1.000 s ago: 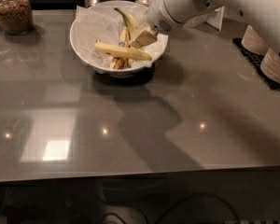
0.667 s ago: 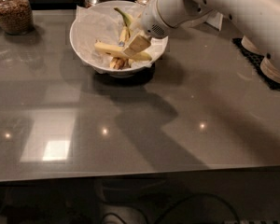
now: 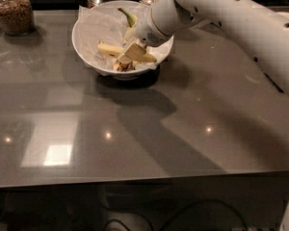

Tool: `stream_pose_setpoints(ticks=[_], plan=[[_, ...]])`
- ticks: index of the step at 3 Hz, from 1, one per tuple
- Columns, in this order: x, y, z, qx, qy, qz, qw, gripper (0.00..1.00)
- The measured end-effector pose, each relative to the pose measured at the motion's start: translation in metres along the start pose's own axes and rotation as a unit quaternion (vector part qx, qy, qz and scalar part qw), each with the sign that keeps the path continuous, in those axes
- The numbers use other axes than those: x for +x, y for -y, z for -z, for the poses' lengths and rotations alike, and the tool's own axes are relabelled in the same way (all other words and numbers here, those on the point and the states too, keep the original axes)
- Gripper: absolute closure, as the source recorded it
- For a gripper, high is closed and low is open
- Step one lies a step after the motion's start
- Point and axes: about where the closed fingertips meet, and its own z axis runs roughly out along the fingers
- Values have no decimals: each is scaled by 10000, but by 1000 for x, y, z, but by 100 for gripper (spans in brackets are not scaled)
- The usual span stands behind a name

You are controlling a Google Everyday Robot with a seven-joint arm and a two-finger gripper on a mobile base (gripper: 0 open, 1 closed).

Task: Pick banana from white bowl

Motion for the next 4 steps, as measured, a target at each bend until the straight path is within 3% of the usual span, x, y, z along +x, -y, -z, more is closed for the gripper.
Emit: stream_pose_setpoints(ticks=[2,3,4], plan=[[26,4,-20,-16,-363,10,9993,50],[35,7,-23,47,-526,33,9986,67],[30,13,-18,177,-556,76,9983,92]])
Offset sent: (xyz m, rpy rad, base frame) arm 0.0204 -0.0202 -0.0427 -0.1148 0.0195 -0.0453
